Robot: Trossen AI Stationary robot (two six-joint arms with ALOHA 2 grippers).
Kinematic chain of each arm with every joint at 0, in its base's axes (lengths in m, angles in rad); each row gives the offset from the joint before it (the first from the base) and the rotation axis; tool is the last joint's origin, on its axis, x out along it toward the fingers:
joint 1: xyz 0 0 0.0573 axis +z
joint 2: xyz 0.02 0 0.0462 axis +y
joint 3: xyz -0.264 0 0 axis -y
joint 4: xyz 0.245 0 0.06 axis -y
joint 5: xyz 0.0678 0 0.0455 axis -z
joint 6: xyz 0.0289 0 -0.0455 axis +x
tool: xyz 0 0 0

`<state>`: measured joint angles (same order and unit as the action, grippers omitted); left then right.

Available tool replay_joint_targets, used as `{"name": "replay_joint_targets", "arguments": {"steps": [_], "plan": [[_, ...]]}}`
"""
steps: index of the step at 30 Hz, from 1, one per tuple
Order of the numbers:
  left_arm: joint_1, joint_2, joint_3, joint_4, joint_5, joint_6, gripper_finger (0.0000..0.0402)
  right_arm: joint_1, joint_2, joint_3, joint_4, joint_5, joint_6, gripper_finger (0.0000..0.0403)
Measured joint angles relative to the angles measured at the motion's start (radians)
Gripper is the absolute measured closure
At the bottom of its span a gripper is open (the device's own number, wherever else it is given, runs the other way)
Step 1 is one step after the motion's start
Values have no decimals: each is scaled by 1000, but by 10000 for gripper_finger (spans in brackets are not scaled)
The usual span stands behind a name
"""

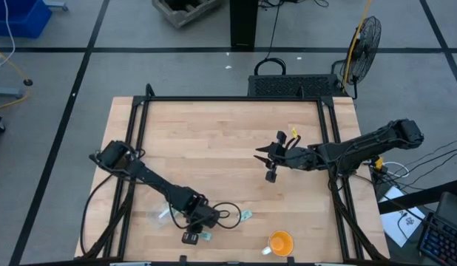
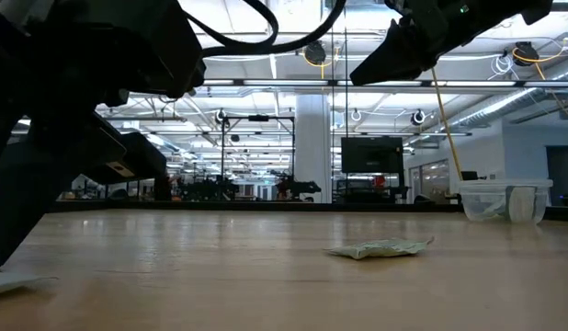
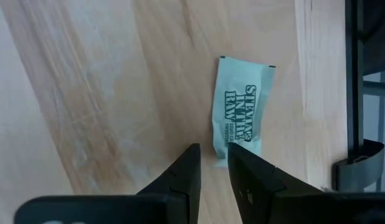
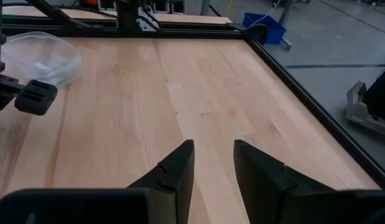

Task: Pick and place Stevia / Truvia into bins
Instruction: Put the white stevia packet into the rectangle transparent container

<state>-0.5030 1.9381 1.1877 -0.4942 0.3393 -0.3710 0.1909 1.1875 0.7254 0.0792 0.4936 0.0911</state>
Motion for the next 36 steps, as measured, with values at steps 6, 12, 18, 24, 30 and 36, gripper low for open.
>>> {"name": "replay_joint_targets", "arguments": {"steps": [6, 12, 18, 24, 30, 36], "plan": [[-21, 0, 0, 0, 0, 1, 316, 0, 0, 0, 0, 0, 1, 298], [-42, 0, 0, 0, 2, -2, 316, 0, 0, 0, 0, 0, 1, 298], [-53, 0, 0, -3, -11, 56, 324, 0, 0, 0, 0, -1, 1, 298], [-53, 2, 0, -5, -18, 83, 393, 0, 0, 0, 0, -1, 1, 298], [-50, -21, -2, -9, -9, 104, 397, 0, 0, 0, 0, -1, 1, 298], [-31, -157, -2, -106, -36, 42, 398, 0, 0, 0, 0, -1, 1, 298]]}}
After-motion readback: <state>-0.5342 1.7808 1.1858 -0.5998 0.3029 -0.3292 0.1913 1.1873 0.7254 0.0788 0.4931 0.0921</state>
